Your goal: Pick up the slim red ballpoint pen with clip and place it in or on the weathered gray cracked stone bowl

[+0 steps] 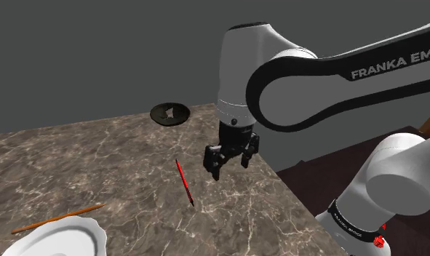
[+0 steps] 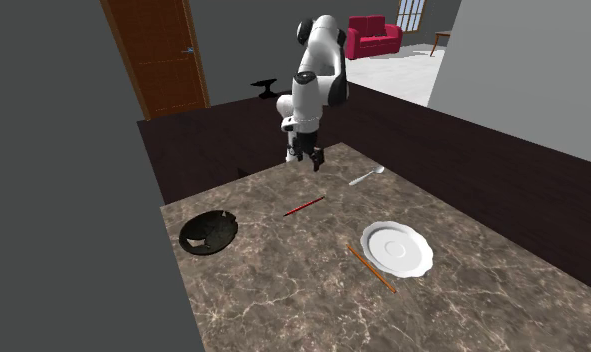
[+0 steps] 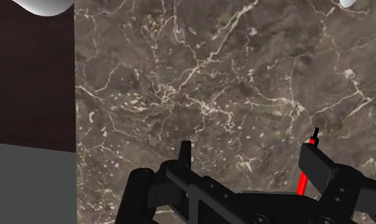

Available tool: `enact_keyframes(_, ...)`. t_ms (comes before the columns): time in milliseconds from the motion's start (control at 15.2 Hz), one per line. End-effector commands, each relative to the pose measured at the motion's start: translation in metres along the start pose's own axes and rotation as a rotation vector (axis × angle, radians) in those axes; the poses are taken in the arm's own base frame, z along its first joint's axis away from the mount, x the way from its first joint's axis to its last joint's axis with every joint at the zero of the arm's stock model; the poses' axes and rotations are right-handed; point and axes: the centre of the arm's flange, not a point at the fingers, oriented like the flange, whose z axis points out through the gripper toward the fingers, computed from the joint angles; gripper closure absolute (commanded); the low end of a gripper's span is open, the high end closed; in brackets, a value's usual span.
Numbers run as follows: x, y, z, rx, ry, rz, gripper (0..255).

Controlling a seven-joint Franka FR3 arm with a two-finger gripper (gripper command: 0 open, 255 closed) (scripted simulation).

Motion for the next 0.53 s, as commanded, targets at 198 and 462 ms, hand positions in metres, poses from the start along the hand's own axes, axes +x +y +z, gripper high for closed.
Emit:
enact_keyframes(198,0.008,-0.057,0.025,0.022,0.027,0.065,0)
enact_keyframes(462,0.016,-0.096,0.043,0.036,0.045,0.109,0)
